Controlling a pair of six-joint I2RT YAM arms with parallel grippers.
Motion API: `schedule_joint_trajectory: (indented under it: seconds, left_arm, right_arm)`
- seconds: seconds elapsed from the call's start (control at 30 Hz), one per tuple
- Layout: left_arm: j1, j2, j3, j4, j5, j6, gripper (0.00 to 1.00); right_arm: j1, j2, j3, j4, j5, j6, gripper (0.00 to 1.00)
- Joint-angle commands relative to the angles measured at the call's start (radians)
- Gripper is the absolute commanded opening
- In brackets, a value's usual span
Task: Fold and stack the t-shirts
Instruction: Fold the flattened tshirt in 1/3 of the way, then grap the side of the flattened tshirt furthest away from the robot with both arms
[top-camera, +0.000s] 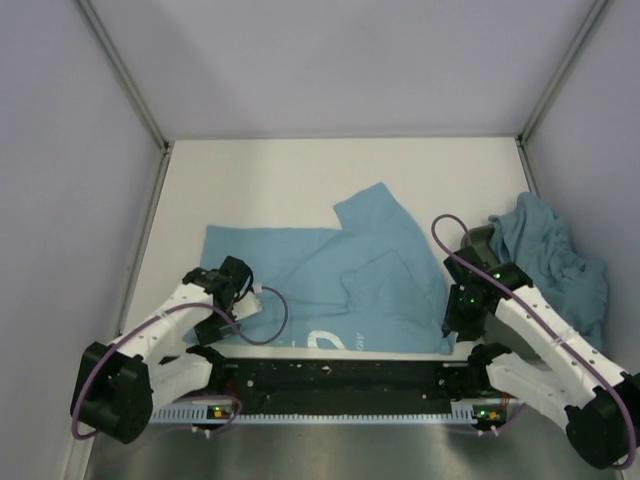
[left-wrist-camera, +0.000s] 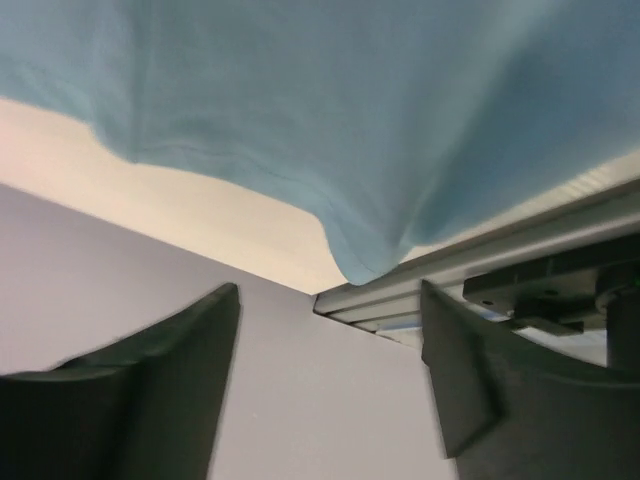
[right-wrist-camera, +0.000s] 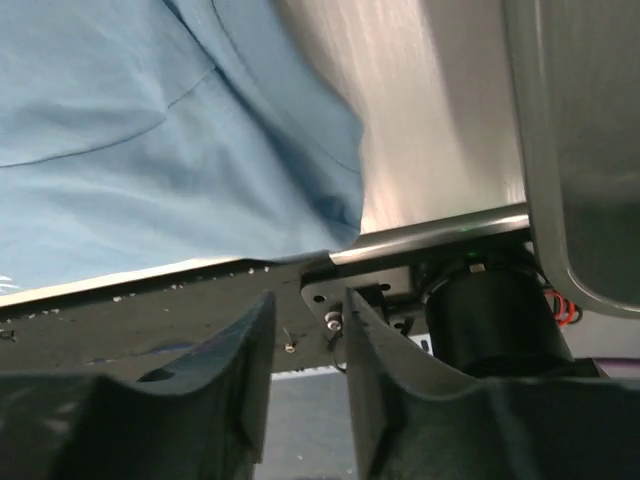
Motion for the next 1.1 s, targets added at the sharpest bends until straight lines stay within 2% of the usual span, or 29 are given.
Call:
schedule_joint_trajectory:
  seconds: [0.0,0.13,0.3,0.43,0.57,0.8,0.93,1.07]
  left_arm:
    - [0.004,-0.005,0.073,-0.069,0.058,0.022,0.82]
    - [0.025,0.031,0.236,-0.049,0.144,0.050,0.85]
    - [0.125,0.135,0.440,0.096,0.212,0.038,0.85]
    - [0.298,0.306,0.667,0.172,0.328,-0.071,0.84]
    - [0.436,0.495,0.849,0.211,0.455,-0.204,0.83]
    - [0.522,0.788,1.009,0.253,0.543,-0.335,0.84]
    - [0.527,0.902,1.061,0.251,0.558,-0.356,0.84]
    - [0.535,0.985,1.098,0.258,0.577,-0.379,0.84]
  right_arm:
    - [0.008,0.013,0.073,-0.098,0.012,-0.031,0.38]
    - [0.010,0.033,0.240,-0.118,0.073,-0.075,0.45]
    - [0.008,0.194,0.519,0.033,0.046,-0.279,0.48]
    - [0.005,0.464,0.772,0.202,0.019,-0.485,0.54]
    - [-0.022,0.789,1.057,0.265,0.027,-0.608,0.56]
    - [-0.098,1.376,1.616,0.253,0.033,-0.681,0.57]
    - [-0.111,1.608,1.791,0.261,0.035,-0.698,0.64]
    - [-0.113,1.724,1.817,0.290,-0.038,-0.619,0.65]
